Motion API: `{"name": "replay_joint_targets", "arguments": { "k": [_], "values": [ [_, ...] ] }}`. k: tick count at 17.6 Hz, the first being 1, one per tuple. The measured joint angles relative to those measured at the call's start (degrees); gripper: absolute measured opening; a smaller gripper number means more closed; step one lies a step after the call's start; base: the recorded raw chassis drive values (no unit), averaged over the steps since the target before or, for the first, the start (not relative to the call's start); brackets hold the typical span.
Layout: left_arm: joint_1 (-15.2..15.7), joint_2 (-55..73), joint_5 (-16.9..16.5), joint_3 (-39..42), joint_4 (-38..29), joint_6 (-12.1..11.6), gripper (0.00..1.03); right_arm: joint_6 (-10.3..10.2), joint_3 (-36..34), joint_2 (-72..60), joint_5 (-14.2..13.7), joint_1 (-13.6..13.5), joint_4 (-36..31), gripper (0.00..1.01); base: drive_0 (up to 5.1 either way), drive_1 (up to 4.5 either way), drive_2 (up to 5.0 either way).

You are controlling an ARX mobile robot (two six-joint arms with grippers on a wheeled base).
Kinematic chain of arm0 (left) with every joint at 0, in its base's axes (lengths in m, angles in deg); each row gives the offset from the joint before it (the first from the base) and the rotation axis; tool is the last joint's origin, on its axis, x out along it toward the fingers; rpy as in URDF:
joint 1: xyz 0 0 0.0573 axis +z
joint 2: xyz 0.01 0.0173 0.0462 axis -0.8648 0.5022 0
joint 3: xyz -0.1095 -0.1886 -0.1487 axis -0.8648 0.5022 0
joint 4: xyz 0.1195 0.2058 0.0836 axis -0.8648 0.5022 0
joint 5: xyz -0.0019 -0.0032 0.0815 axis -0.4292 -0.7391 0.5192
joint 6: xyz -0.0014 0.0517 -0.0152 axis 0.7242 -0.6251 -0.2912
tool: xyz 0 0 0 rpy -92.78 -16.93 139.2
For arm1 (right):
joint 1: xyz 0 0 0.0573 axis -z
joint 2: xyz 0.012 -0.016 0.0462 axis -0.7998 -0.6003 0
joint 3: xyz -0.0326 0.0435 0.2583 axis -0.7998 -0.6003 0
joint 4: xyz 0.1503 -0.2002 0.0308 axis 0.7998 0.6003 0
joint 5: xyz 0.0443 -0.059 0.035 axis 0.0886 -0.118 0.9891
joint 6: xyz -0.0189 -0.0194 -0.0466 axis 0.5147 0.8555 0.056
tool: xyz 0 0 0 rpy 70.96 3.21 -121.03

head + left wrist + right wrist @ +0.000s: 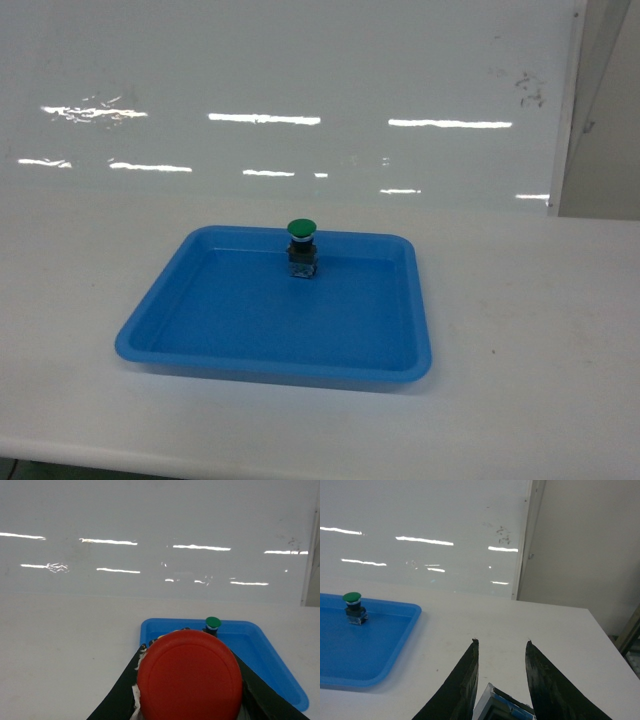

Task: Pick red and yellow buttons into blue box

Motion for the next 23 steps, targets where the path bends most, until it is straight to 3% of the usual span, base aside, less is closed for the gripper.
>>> {"name": "replay_joint_targets", "arguments": {
  "k": [23],
  "values": [
    [0.0, 0.0, -0.04, 0.0, 0.0, 0.0, 0.32, 0.0, 0.0, -0.24, -0.09, 0.0, -0.02, 0.27, 4.8, -3.42, -1.4]
  ]
}}
